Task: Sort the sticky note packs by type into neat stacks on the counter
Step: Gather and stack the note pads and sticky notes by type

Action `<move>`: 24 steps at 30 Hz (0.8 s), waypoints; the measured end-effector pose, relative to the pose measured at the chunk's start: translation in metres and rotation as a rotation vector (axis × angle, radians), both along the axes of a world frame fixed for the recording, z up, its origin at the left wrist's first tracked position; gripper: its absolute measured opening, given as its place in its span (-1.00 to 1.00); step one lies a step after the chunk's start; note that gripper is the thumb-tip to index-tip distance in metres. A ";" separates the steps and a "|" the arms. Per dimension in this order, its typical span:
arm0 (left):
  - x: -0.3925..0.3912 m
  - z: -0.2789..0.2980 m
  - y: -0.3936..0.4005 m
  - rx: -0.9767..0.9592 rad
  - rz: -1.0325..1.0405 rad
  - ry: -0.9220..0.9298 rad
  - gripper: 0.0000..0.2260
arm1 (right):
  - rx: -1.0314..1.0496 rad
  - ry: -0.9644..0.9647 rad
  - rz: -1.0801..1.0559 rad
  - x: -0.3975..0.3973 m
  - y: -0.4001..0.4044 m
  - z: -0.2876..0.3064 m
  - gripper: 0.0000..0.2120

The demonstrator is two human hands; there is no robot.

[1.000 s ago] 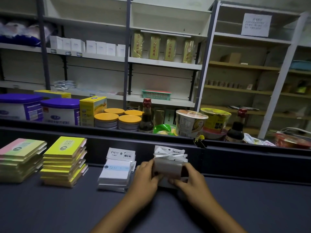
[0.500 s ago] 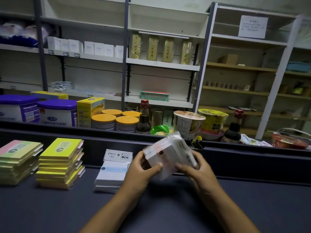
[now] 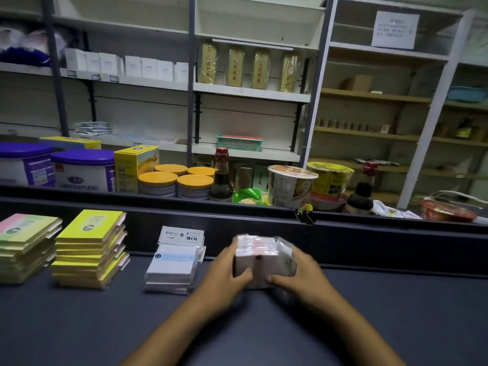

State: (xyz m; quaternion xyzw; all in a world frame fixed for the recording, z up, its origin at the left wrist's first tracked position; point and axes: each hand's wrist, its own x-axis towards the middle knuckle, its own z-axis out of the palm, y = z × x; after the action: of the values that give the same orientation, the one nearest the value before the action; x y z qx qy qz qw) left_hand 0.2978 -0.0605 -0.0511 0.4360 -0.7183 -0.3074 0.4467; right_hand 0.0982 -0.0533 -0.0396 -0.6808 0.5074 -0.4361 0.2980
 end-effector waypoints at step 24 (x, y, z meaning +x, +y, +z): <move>-0.002 -0.015 -0.004 -0.091 0.072 -0.380 -0.64 | -0.087 0.146 -0.033 0.006 0.001 -0.003 -0.28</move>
State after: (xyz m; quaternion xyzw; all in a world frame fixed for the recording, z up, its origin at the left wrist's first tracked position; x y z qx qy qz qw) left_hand 0.2955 -0.0645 -0.0664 0.4910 -0.7867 -0.1707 0.3329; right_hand 0.1045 -0.0518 -0.0429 -0.7145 0.5196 -0.4119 0.2233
